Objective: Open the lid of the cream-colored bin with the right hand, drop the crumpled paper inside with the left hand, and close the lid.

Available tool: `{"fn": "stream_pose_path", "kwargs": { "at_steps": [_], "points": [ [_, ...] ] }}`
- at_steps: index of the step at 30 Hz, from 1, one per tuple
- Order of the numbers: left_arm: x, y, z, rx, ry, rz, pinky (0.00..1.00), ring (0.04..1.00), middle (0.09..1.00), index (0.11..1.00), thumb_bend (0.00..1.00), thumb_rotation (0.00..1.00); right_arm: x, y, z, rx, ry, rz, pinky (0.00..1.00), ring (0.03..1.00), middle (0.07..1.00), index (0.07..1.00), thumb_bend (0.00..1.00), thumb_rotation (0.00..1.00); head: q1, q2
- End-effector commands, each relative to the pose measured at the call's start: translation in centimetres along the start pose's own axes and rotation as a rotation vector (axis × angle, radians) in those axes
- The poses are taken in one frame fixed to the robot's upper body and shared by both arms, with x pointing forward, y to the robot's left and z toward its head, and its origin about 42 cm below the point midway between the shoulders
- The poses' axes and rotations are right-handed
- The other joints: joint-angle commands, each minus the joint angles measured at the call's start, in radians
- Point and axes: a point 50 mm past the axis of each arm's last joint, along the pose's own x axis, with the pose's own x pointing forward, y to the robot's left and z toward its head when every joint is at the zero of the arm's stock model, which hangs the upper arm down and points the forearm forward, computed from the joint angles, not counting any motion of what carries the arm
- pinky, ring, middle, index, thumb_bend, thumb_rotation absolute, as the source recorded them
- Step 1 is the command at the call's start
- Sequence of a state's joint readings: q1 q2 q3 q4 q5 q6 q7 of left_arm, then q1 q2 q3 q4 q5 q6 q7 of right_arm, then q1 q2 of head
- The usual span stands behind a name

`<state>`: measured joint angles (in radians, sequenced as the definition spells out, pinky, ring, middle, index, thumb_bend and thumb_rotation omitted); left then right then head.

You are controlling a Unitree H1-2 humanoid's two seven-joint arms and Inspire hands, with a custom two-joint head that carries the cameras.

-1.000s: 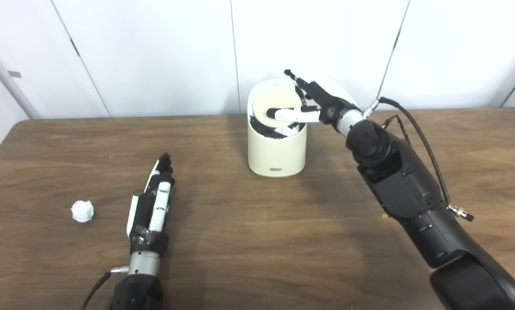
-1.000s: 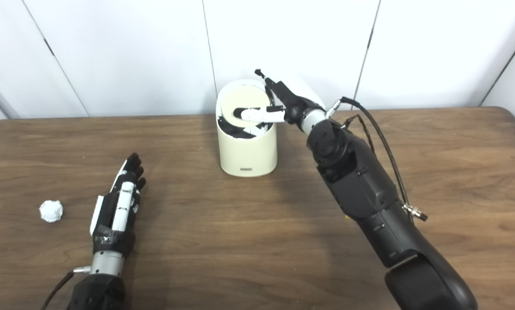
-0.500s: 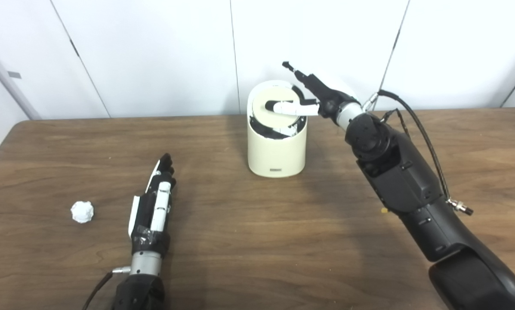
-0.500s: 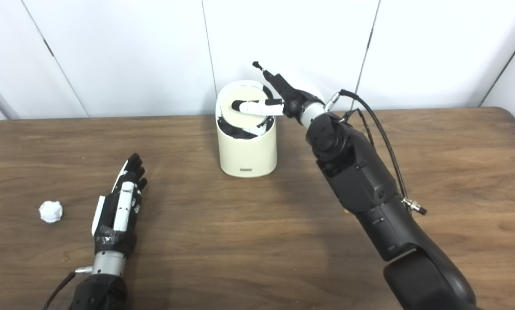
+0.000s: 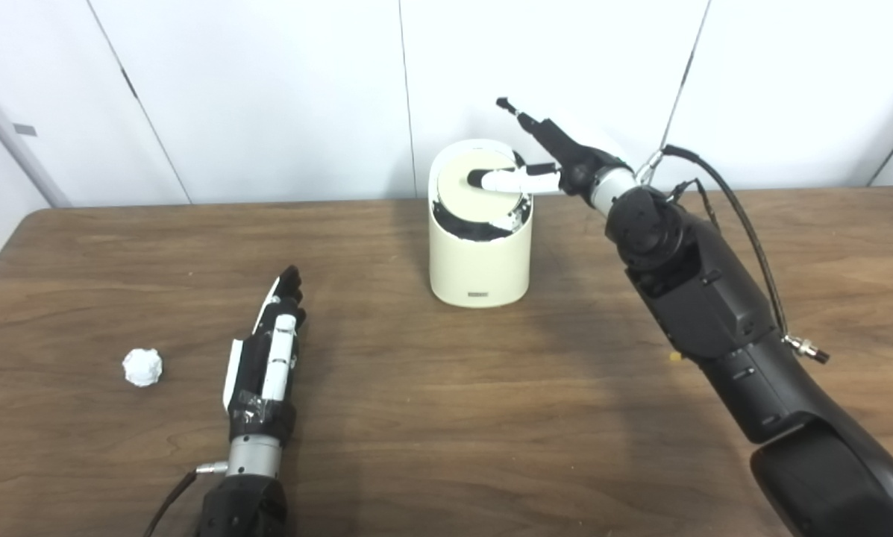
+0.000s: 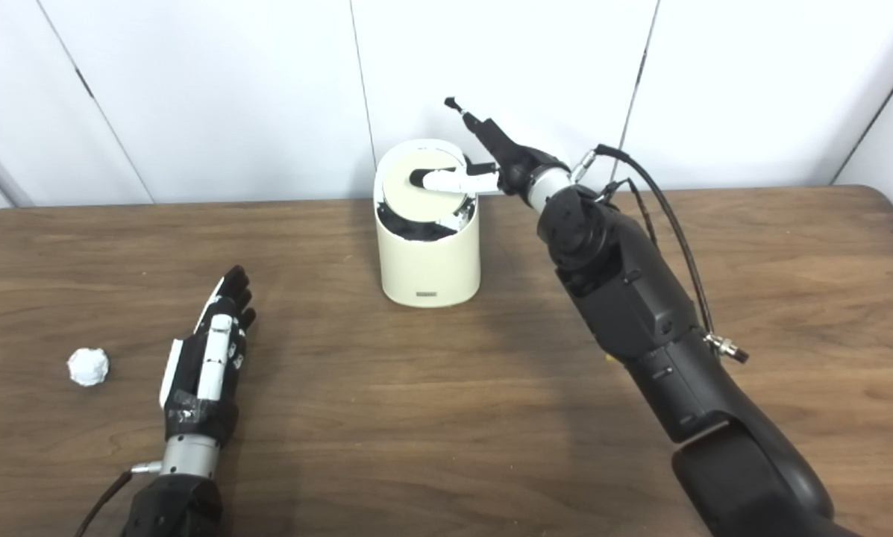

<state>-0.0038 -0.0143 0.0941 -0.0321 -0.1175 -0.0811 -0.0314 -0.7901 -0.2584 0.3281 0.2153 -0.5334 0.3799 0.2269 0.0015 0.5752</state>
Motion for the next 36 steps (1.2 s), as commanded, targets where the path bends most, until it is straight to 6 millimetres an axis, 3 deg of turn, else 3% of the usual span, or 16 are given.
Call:
{"fn": "stream_pose_path", "kwargs": {
  "at_steps": [1, 12, 36],
  "points": [
    [-1.6, -1.0, -2.2, -0.045, 0.077, 0.007, 1.0, 1.0, 0.977, 0.964, 0.45, 0.78, 0.5, -2.7, 2.0, -0.035, -0.084, -0.064, 0.89, 0.963, 0.971, 0.964, 0.66, 0.59, 0.0, 0.001],
    [-1.5, -1.0, -2.4, -0.031, 0.078, 0.004, 1.0, 0.998, 0.967, 0.952, 0.48, 0.76, 0.8, -2.5, 2.0, -0.073, -0.083, -0.055, 0.91, 0.963, 0.971, 0.965, 0.67, 0.53, 0.001, 0.006],
    [-1.5, -1.6, -2.0, -0.051, 0.075, 0.007, 1.0, 0.993, 0.968, 0.96, 0.43, 0.77, 0.6, -1.4, 1.1, -0.093, -0.06, -0.013, 0.93, 0.975, 0.977, 0.967, 0.67, 0.45, 0.007, 0.017]
  ]
}}
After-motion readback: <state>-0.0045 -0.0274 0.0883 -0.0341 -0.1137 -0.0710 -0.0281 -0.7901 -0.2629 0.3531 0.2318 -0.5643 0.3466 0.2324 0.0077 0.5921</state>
